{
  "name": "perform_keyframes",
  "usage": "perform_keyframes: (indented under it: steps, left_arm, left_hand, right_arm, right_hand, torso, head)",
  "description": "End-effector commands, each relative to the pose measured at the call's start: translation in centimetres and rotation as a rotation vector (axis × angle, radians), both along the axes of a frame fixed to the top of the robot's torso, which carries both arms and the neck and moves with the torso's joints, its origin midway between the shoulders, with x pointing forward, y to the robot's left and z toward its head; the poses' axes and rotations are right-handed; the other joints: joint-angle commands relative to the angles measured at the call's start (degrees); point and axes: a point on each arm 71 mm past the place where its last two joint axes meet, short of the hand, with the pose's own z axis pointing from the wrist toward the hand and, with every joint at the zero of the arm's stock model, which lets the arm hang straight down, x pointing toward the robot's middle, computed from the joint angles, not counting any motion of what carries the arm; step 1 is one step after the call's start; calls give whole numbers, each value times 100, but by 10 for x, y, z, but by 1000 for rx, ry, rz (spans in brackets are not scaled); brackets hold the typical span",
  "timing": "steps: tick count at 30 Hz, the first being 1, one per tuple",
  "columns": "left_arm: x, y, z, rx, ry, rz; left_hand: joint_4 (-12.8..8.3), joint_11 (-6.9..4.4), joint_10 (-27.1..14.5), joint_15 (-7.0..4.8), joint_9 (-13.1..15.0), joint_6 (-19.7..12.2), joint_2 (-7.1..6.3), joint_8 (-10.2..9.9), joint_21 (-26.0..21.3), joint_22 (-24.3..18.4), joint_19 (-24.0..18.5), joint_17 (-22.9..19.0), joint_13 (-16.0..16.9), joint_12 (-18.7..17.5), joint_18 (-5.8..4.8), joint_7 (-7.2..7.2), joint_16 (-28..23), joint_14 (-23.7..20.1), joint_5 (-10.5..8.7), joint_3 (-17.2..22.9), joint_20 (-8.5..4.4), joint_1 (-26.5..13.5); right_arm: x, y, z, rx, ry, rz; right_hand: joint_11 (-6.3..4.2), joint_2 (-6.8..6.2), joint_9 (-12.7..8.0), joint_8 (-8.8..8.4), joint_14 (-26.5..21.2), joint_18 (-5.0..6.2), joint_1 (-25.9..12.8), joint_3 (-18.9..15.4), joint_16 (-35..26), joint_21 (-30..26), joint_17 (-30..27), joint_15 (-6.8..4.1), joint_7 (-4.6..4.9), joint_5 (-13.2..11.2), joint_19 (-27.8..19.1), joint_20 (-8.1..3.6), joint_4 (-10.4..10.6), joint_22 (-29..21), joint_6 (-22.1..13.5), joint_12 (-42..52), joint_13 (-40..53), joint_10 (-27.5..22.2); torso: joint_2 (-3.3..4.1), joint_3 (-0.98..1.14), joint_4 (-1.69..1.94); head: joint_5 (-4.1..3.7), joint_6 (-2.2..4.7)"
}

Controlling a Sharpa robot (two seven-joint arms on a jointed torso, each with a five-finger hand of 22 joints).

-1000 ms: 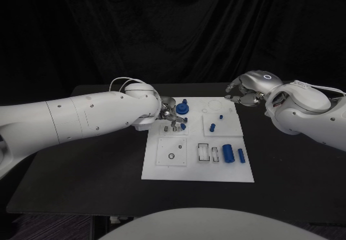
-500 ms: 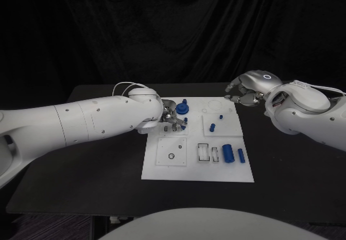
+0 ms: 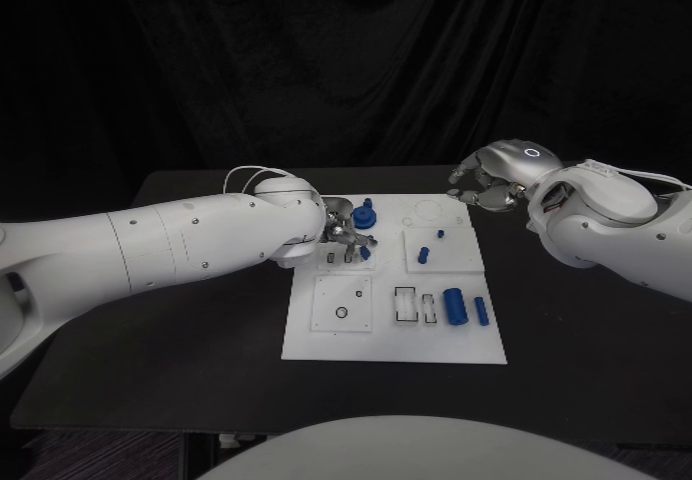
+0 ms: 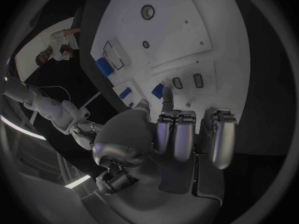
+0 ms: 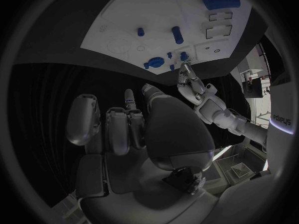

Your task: Assemble the parts on the task board

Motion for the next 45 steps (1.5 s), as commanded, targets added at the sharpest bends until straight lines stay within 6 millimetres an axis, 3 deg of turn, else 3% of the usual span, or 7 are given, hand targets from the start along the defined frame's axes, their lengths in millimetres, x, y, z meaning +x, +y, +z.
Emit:
perform_keyframes:
  steps: [1, 36, 45]
  left_arm:
    - [0, -4, 1, -36, -16, -13]
    - [4, -12, -4, -9, -7, 1]
    - [4, -14, -4, -10, -5, -5]
  left_hand:
    - [50, 6, 597, -15, -9, 35, -8, -32, -31, 1341, 316, 1510, 1508, 20, -55, 10, 15, 595, -27, 1, -20, -72]
    - [-75, 0, 597, -12, -21, 82, -9, -62, -67, 1331, 293, 1510, 1508, 20, -46, -3, 15, 595, 50, 98, -13, 66]
    - [-222, 1, 597, -14, -30, 44, -20, -118, -92, 1327, 278, 1510, 1508, 20, -41, -1, 15, 595, 139, 207, -14, 202]
  right_arm:
    - [1, -2, 0, 5, -10, -21]
    - [2, -1, -2, -2, 0, -33]
    - [3, -1, -2, -4, 2, -35]
  right_hand:
    - [10, 35, -9, -25, 383, -44, 36, 35, 37, 2, 1003, 43, 10, 39, -5, -3, 4, 978, 32, -30, 944, -46]
    - [13, 23, -25, -43, 383, -39, 92, 91, 26, -18, 995, 44, 18, 129, -9, -3, -40, 971, 37, -52, 926, -61]
    - [13, 21, -30, -49, 378, -38, 108, 110, 11, -22, 983, 44, 19, 163, -10, -3, -52, 970, 37, -61, 918, -68]
  torso:
    - [3, 2, -3]
    - [5, -1, 0]
    - [4, 1, -3]
  head:
    - [19, -1]
    - [4, -1]
    - [13, -1]
